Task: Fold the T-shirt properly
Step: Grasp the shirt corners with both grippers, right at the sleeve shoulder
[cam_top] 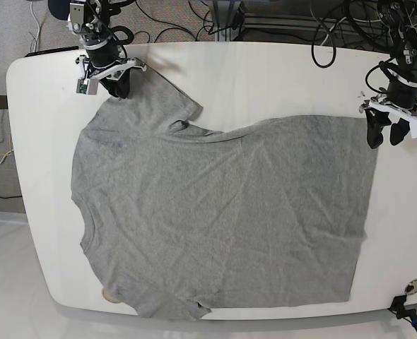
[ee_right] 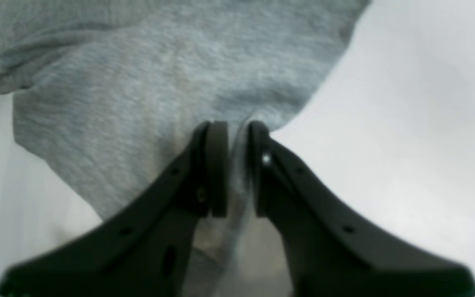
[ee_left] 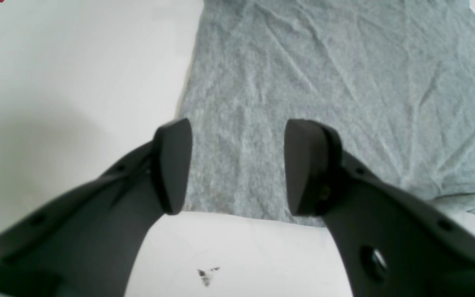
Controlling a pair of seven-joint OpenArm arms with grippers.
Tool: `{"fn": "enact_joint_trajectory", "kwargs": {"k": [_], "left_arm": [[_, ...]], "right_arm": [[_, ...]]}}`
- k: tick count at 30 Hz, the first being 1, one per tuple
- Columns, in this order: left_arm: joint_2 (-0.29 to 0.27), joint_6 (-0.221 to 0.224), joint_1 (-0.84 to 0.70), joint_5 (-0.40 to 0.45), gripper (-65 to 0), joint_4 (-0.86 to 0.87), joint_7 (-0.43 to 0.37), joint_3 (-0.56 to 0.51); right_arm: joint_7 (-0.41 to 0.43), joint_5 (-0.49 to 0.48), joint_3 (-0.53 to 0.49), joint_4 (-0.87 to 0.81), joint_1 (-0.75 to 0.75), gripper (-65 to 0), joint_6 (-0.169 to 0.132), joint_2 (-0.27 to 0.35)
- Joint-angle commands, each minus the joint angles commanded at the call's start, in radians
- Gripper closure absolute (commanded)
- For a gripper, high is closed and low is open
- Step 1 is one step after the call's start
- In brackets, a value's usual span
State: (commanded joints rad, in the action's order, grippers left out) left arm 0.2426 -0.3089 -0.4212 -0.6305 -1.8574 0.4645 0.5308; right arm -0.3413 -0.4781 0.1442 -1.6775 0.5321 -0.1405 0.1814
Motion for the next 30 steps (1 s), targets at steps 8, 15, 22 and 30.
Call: {"fn": "enact_joint_trajectory", "kwargs": {"k": [8,15,22,30], "left_arm": [[0.004,0.03,-0.006,-0.001,-33.2,-0.002,0.007,-0.004],[0.015,0.109,0.021,0.025,-33.4,0.057,-0.006,-0.011],[0.024,0.121,0.091,0.054,-35.6,0.146,0.013,-0.029],[0.018,0.089,0.091,0.061,-36.0,0.171,0.025,-0.039]], "right_arm": [[-0.023,0.045,-0.057,0.018,-0.072,0.0,-0.002,-0.004],[-0.025,0.068,-0.05,0.012,-0.083,0.0,-0.019,-0.004],[-0.029,0.068,-0.044,0.013,-0.082,0.0,-0.038,-0.006],[-0.026,0.076,-0.048,0.0,-0.077,0.0,-0.018,-0.001]]}}
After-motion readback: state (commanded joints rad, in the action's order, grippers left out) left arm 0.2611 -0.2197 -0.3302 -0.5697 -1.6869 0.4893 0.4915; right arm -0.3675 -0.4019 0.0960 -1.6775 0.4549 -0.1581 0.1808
